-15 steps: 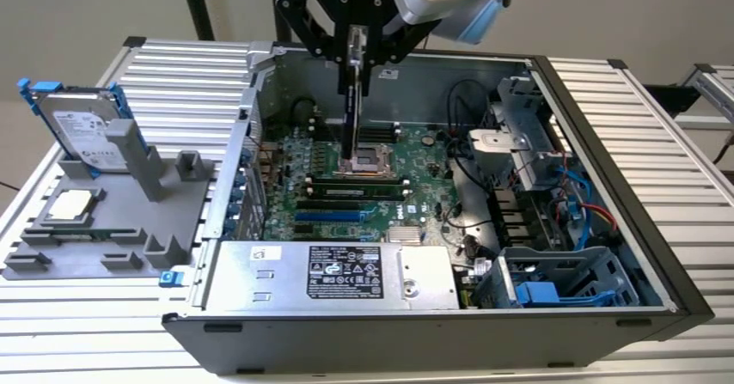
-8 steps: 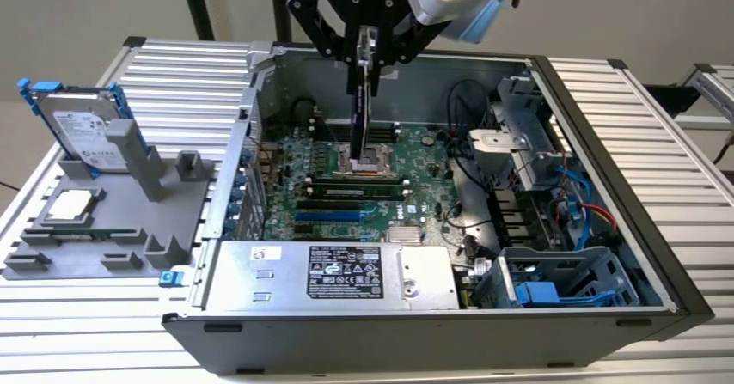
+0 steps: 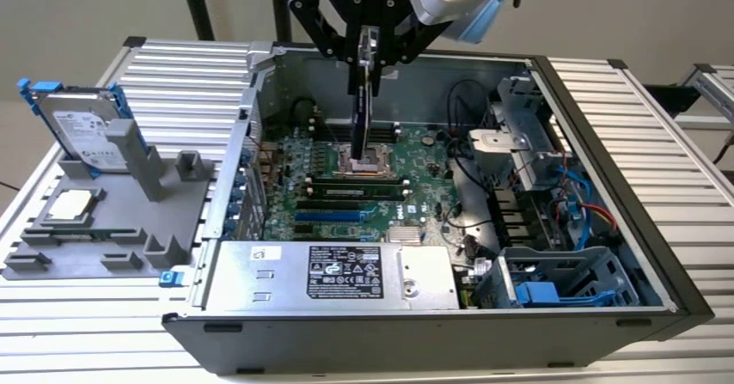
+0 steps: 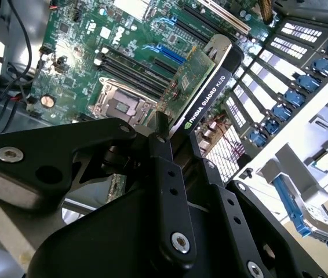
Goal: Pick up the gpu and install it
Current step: 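Insert the gpu into the slot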
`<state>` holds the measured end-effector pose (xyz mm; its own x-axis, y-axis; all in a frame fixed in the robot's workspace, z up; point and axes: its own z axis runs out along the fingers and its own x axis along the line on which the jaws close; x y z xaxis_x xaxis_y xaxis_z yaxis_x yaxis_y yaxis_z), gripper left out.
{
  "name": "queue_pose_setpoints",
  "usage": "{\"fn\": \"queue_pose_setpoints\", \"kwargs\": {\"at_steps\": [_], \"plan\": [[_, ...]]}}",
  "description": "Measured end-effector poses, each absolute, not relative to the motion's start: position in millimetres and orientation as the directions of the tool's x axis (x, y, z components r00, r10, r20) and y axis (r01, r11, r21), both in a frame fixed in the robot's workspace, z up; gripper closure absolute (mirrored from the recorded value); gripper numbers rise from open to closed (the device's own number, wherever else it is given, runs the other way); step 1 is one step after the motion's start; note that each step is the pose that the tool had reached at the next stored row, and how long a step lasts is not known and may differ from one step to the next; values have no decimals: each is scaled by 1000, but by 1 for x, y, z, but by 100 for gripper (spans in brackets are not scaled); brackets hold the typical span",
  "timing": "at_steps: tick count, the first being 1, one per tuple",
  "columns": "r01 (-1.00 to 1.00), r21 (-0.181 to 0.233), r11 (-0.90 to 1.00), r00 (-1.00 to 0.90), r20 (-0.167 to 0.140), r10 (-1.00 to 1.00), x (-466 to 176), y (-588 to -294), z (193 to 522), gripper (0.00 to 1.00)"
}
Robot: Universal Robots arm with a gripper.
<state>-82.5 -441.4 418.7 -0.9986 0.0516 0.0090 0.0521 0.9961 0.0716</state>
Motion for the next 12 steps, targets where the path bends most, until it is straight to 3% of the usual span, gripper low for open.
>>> {"fn": "queue_pose_setpoints", "kwargs": {"at_steps": [12], "plan": [[-9, 72, 997, -1000, 9, -9, -82, -441, 419, 100]]}}
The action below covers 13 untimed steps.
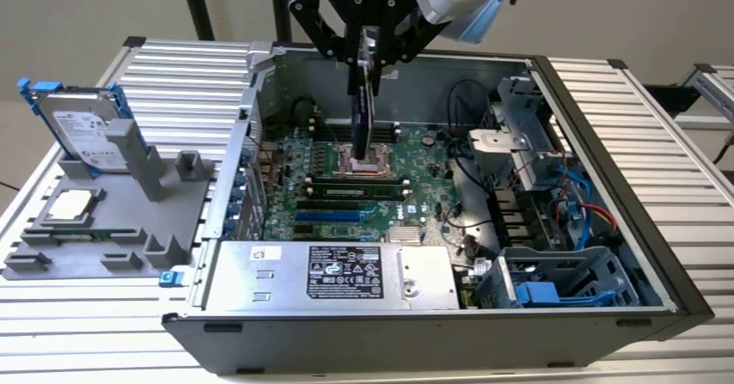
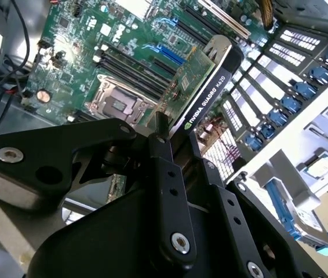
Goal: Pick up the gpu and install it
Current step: 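Insert the gpu into the slot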
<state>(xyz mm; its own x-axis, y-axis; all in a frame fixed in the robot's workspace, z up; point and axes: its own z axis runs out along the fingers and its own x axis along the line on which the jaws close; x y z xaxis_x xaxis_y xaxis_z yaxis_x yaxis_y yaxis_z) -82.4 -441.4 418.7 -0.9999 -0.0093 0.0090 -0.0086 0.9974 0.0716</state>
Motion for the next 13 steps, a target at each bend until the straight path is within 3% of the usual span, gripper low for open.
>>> {"fn": "queue_pose_setpoints", "kwargs": {"at_steps": [13], "plan": [[-93, 72, 993, -996, 9, -94, -82, -441, 419, 100]]}}
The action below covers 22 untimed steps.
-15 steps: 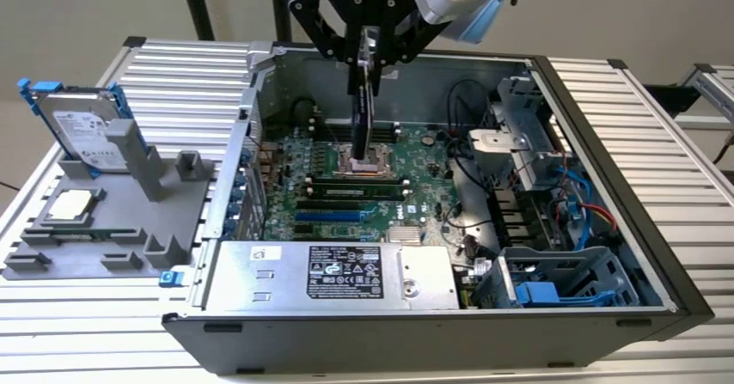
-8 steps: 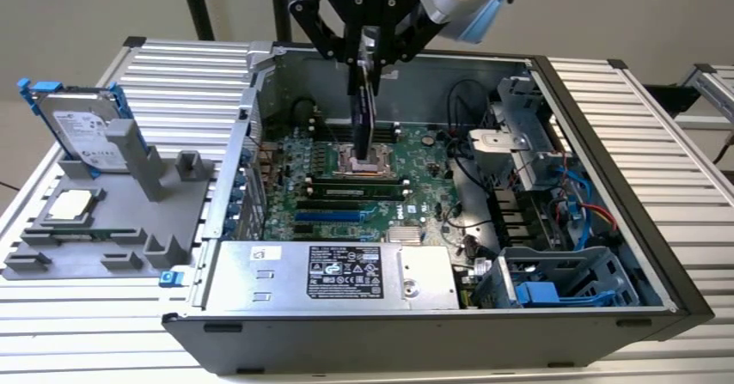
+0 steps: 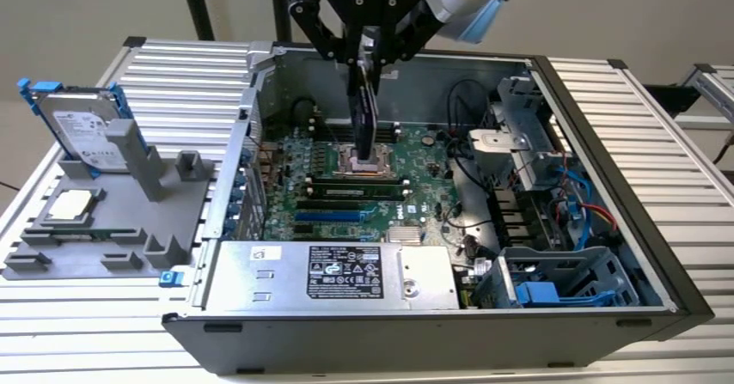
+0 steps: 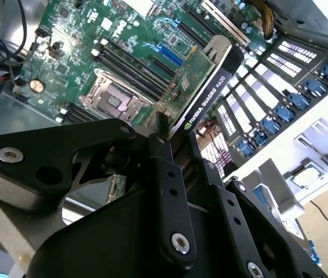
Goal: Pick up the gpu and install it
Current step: 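Insert the gpu into the slot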
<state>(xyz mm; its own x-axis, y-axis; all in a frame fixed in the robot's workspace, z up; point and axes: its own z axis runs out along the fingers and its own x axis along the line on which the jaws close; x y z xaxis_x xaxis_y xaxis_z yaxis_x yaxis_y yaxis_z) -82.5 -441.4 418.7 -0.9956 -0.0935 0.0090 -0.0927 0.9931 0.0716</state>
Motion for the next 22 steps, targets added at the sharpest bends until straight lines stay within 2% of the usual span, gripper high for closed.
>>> {"fn": "queue_pose_setpoints", "kwargs": {"at_steps": [22], "plan": [[-203, 72, 977, -979, 9, -204, -82, -441, 419, 100]]}}
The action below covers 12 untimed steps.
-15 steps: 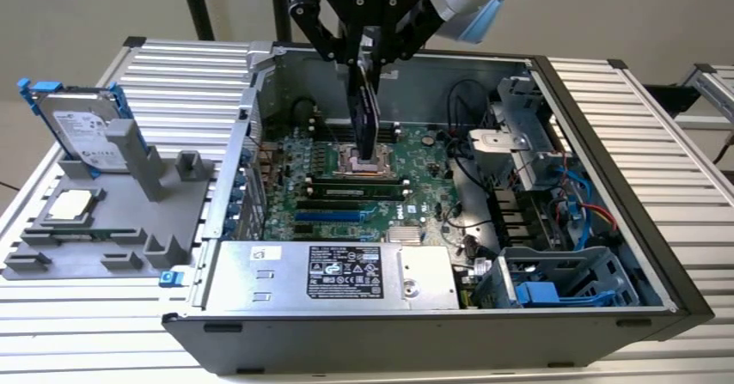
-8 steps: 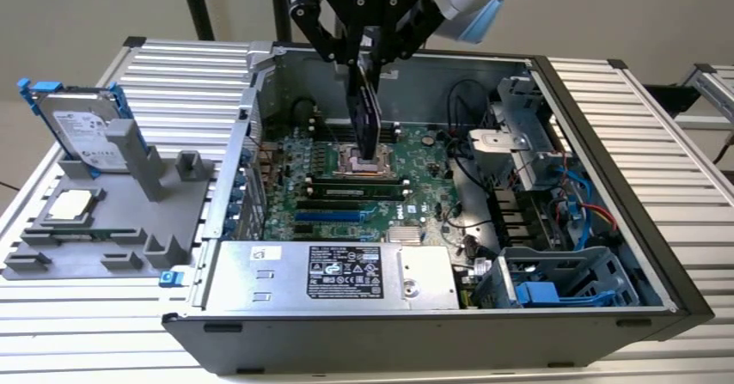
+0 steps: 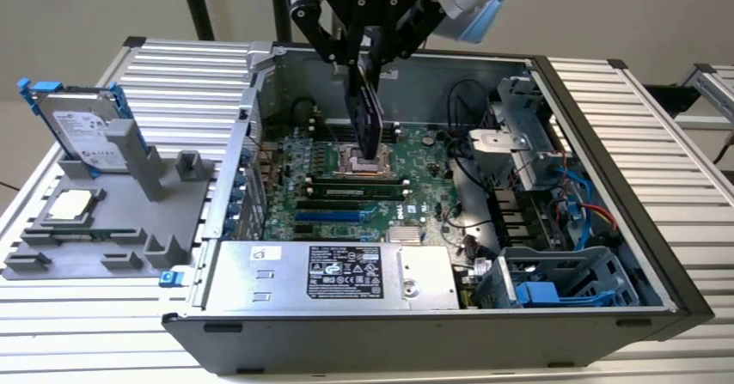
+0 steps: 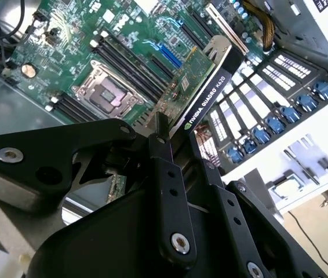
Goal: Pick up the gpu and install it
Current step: 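Insert the gpu into the slot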
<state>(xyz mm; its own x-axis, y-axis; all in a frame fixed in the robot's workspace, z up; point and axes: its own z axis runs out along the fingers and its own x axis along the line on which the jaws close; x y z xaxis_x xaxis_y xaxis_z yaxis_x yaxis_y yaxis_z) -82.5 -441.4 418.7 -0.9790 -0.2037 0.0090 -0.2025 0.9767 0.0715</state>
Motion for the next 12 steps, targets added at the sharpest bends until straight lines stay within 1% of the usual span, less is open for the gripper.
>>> {"fn": "queue_pose_setpoints", "kwargs": {"at_steps": [12], "plan": [[-262, 72, 963, -965, 9, -263, -82, -441, 419, 100]]}}
